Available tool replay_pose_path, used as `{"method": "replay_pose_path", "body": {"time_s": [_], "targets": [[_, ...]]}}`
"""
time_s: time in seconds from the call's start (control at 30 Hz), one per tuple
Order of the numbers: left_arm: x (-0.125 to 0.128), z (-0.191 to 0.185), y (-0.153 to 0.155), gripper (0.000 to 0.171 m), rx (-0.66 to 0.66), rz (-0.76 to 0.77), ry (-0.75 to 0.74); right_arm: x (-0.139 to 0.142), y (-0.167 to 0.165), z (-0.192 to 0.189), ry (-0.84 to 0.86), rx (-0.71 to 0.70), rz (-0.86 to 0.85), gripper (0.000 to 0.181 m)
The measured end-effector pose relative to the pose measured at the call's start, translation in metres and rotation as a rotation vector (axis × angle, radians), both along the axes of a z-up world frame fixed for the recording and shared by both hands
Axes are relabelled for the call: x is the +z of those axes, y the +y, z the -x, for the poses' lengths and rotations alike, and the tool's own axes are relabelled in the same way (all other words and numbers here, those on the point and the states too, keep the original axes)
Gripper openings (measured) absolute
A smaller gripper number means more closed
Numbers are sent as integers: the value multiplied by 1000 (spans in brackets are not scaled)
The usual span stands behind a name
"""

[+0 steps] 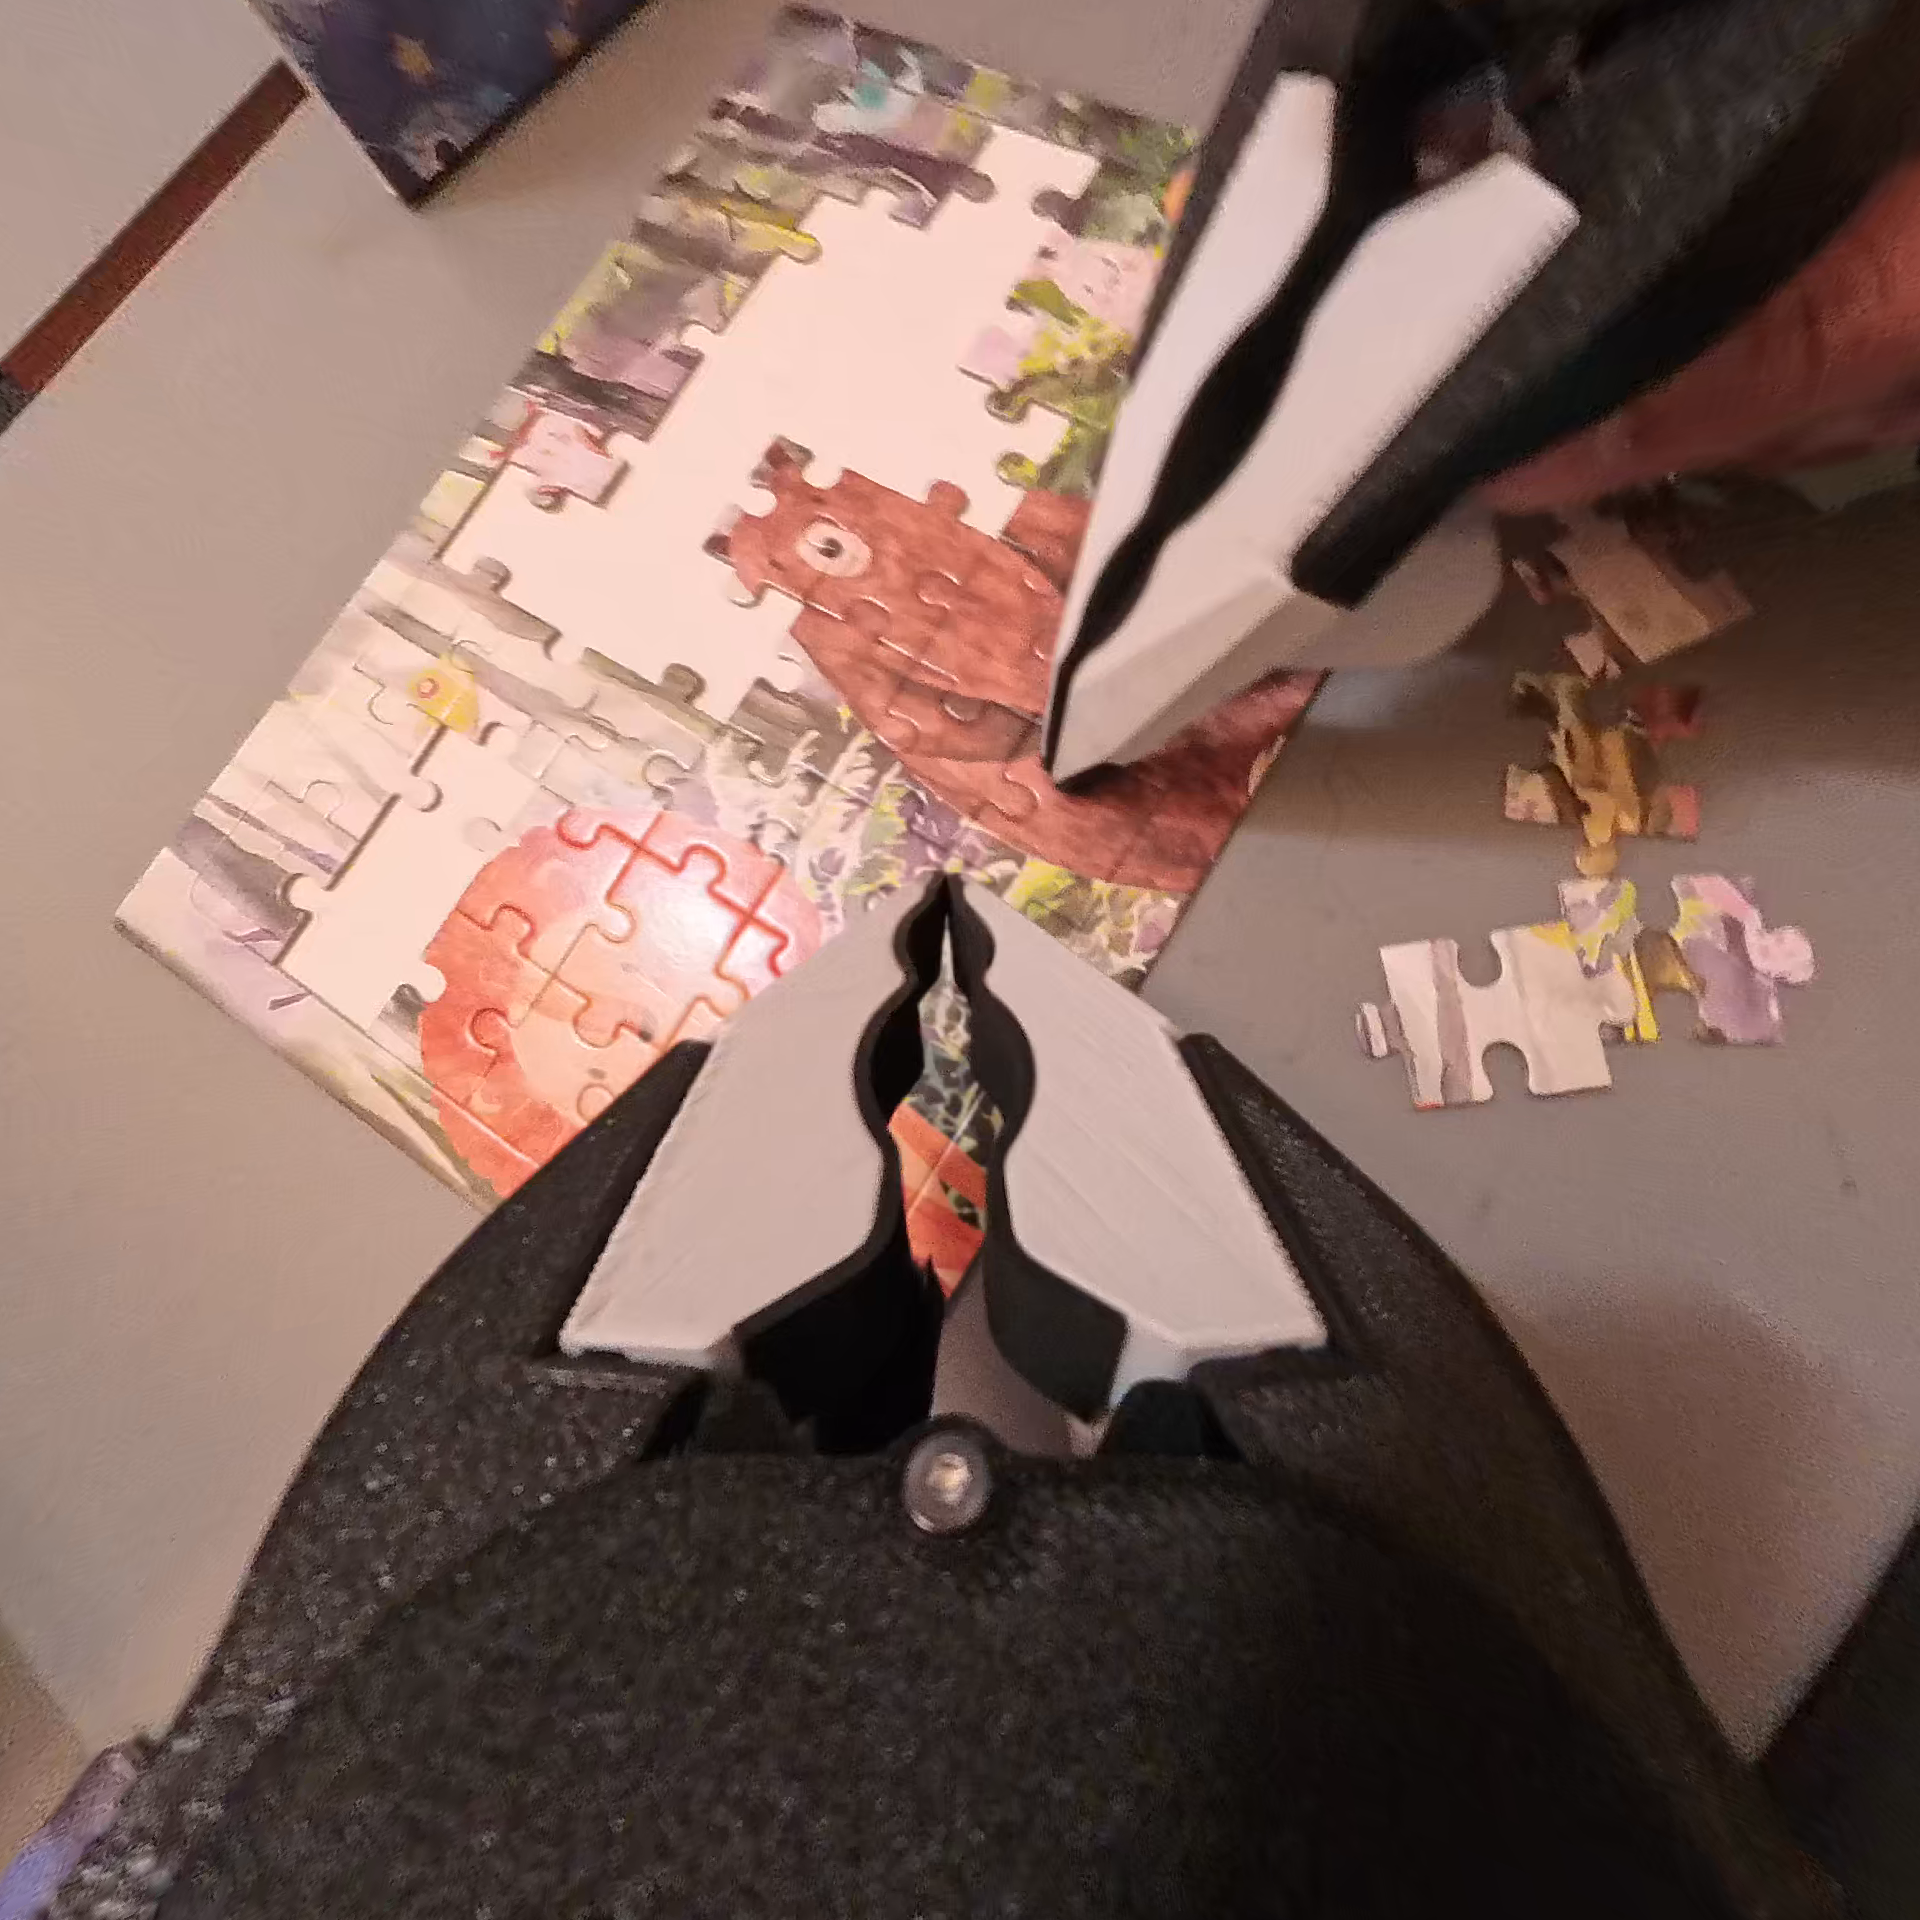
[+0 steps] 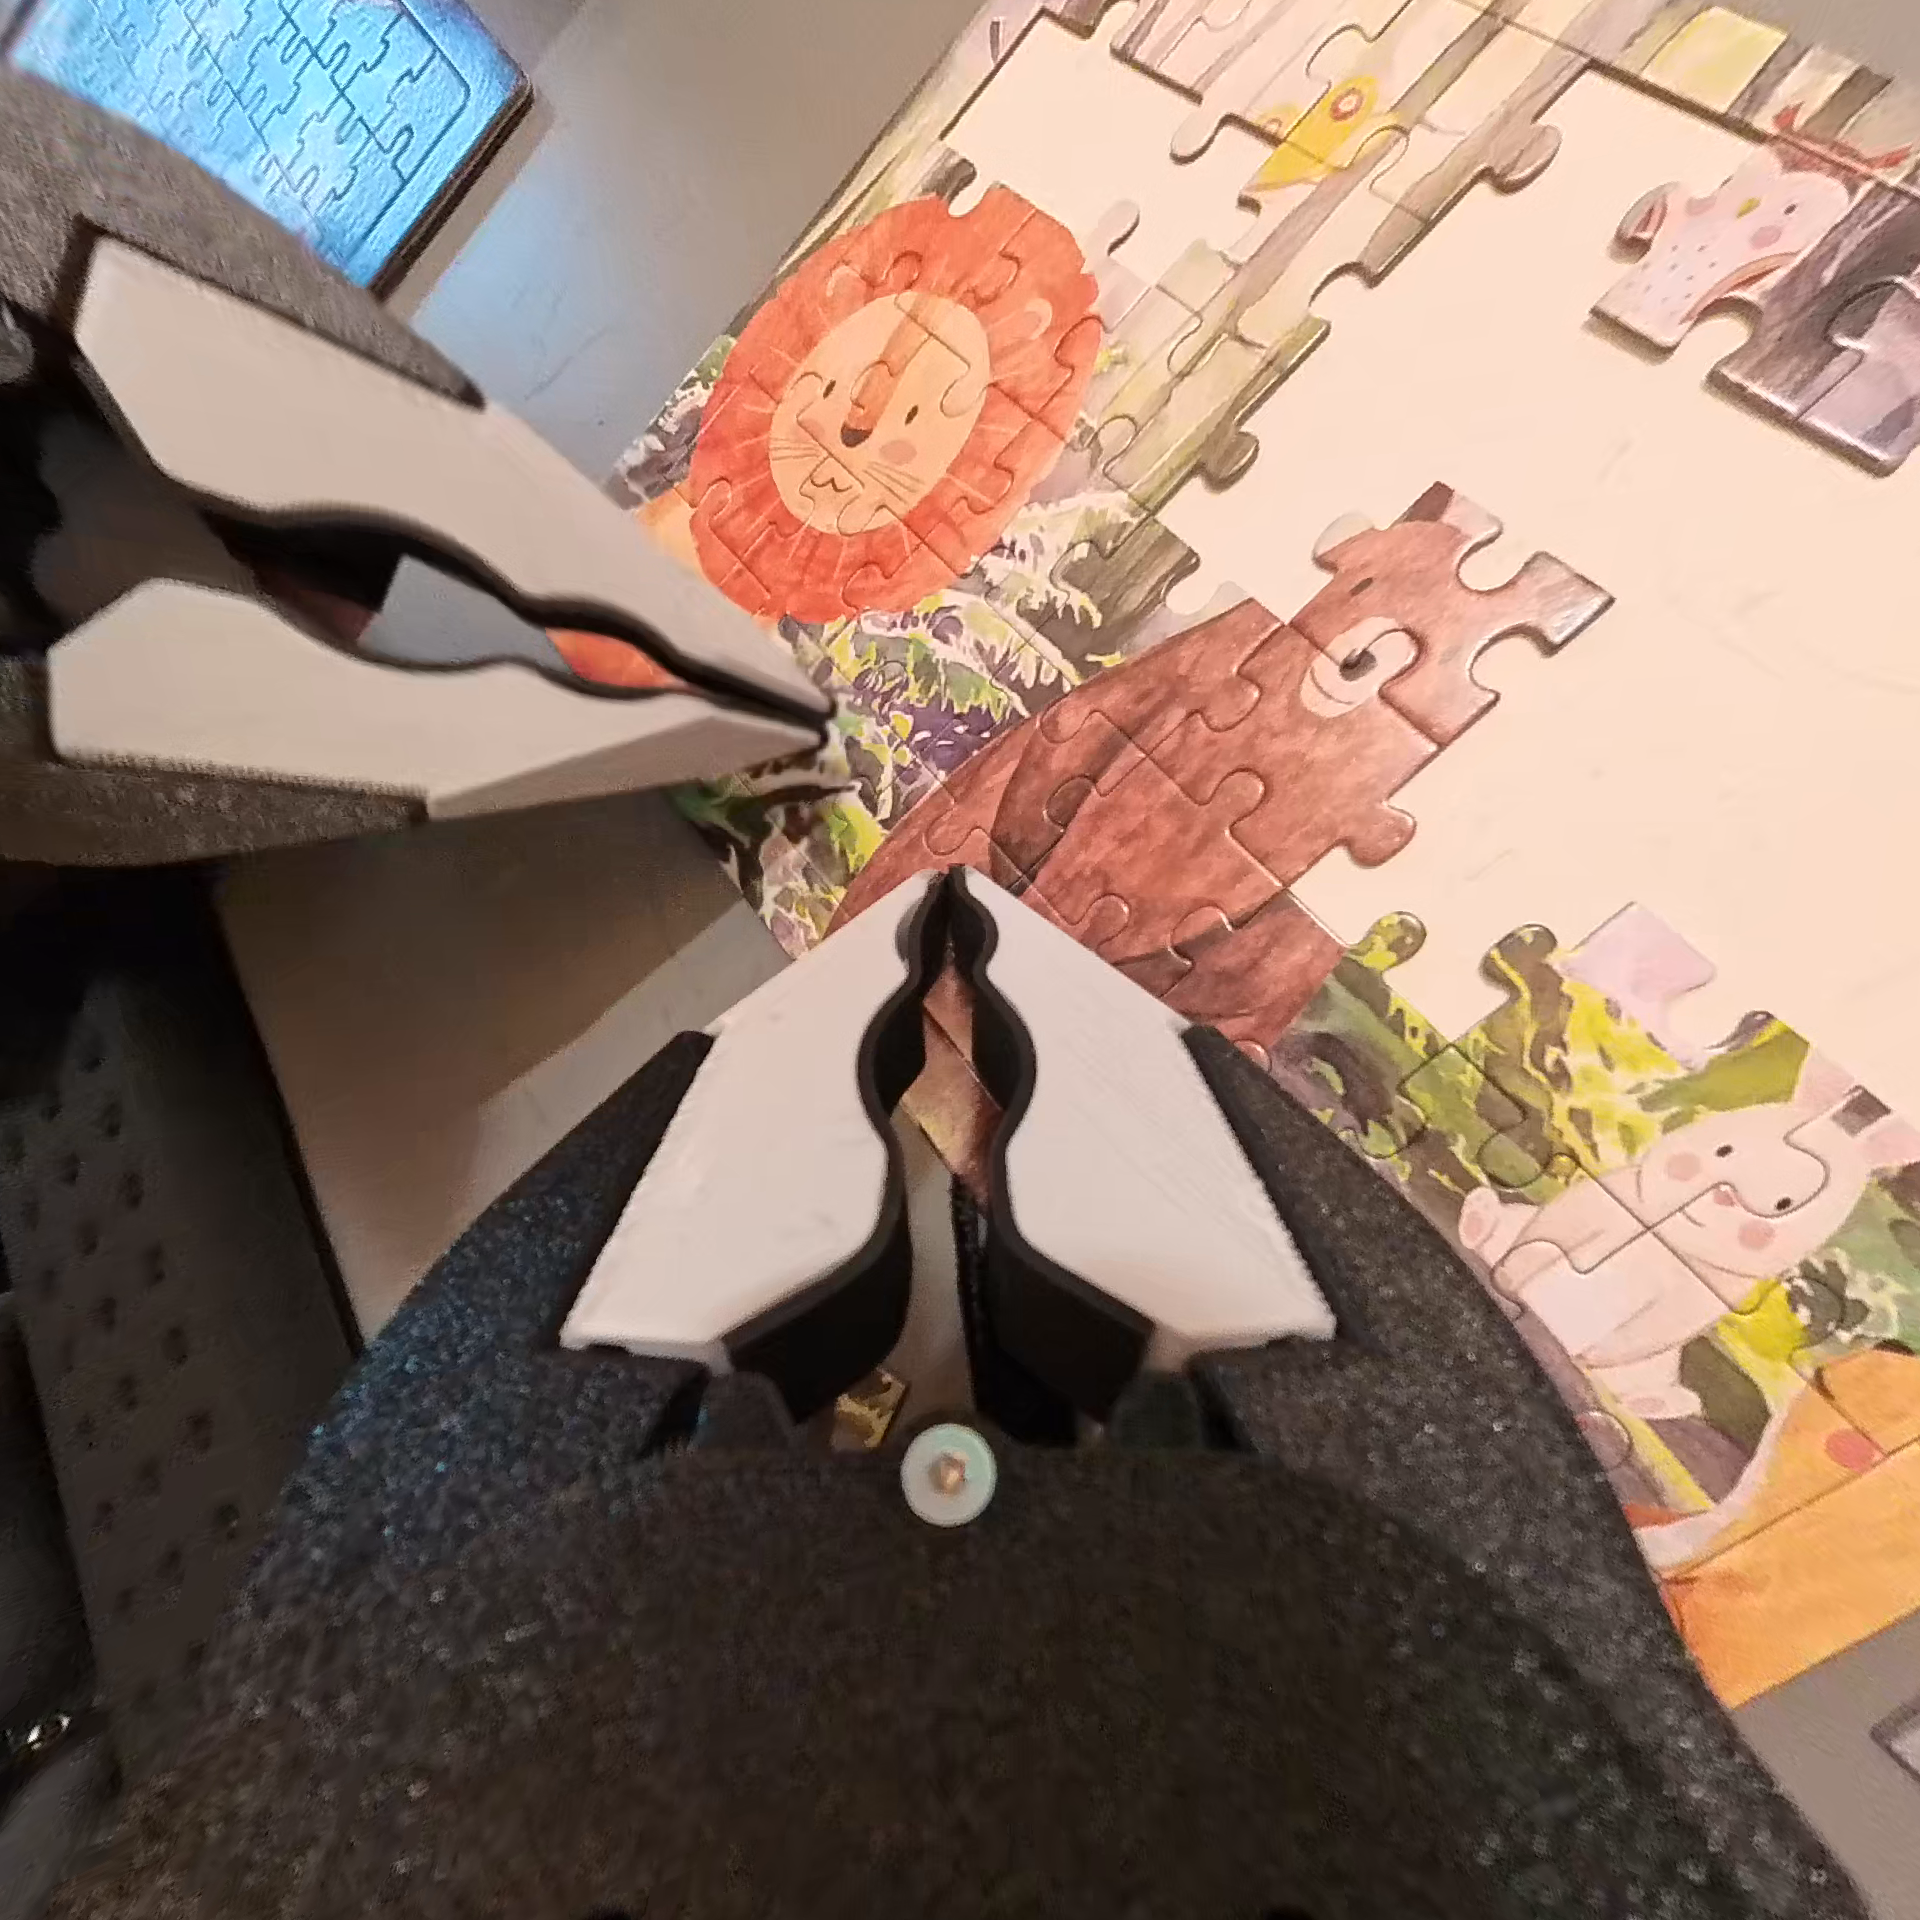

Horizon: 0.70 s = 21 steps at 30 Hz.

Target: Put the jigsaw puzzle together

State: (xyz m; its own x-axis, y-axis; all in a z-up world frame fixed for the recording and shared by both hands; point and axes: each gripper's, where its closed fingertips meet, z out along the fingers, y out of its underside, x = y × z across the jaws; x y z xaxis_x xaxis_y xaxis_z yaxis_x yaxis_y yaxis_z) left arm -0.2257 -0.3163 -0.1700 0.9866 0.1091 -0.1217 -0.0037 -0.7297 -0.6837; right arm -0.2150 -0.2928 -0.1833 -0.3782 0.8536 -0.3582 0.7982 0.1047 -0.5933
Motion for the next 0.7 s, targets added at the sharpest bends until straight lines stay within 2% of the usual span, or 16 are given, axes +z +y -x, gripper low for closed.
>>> {"method": "replay_pose_path", "body": {"time_s": [0.13, 0.27, 0.37, 0.5, 0.57, 0.63, 0.7], "targets": [[-10, 2, 3, 0, -41, 38, -12, 0, 0, 0, -5, 0, 0, 0], [-6, -1, 11, 0, -52, 13, -39, 0, 0, 0, -3, 0, -4, 0], [-12, 1, 10, 0, -51, 23, -35, 0, 0, 0, -5, -1, -3, 0], [-2, 8, 5, 0, -14, -23, -80, 0, 0, 0, -5, -1, -8, 0], [-10, 13, -4, 0, -9, 24, -57, 0, 0, 0, -6, 0, -15, 0], [-12, 12, -5, 0, -18, -1, -38, 0, 0, 0, -6, 0, -18, 0], [-9, 13, -7, 0, 4, -3, -82, 1, 1, -1, -15, -4, -24, 0]]}}
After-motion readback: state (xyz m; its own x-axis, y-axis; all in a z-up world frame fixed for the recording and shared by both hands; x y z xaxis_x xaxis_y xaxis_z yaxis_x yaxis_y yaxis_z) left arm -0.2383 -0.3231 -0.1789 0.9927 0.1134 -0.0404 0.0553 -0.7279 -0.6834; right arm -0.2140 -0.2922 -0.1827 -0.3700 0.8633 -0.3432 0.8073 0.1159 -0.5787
